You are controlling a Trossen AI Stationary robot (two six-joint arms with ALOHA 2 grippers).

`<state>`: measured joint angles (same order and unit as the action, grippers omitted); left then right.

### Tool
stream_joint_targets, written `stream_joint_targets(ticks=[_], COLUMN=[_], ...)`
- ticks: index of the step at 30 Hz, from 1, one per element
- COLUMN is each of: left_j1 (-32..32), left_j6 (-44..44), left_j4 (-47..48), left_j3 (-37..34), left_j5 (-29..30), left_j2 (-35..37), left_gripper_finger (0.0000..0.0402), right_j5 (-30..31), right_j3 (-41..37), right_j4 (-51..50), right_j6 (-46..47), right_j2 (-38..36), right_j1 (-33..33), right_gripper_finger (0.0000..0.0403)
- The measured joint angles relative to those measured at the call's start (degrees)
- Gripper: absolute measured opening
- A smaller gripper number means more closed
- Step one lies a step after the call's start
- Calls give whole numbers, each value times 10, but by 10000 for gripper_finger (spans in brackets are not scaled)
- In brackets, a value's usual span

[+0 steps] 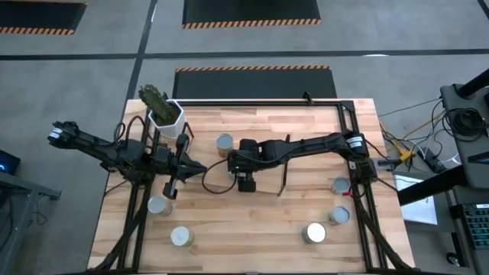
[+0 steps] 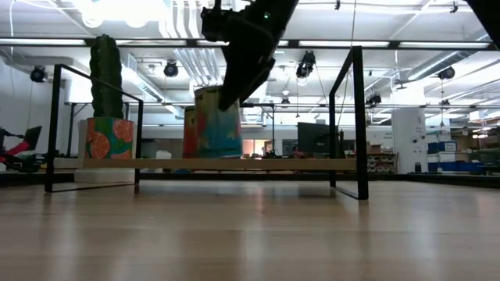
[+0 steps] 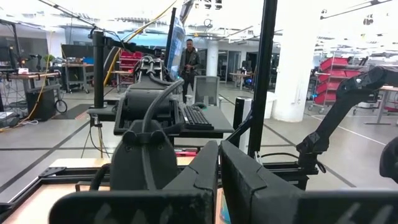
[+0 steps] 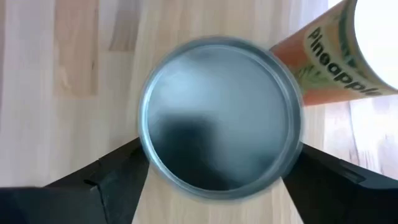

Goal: Pick and place cans onto a shelf
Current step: Put the canned tomatoes on the shelf

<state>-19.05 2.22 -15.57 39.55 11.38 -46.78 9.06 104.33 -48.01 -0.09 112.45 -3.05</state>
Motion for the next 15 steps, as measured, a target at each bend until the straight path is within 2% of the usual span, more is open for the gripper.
stream_joint_targets(ticks=[6,15], left_j1=[0,0], left_j6=[0,0], left_j4=[0,1], left_j3=[0,0], left_j5=[0,0], left_j2=[0,0], left_gripper_finger=[0,0], right_j5=[0,-1], right_j3=[0,17], right_j4=[5,3], right_j6=[0,-6], right_j2=[1,-5], right_j1=[9,6], right_gripper_finger=[352,343])
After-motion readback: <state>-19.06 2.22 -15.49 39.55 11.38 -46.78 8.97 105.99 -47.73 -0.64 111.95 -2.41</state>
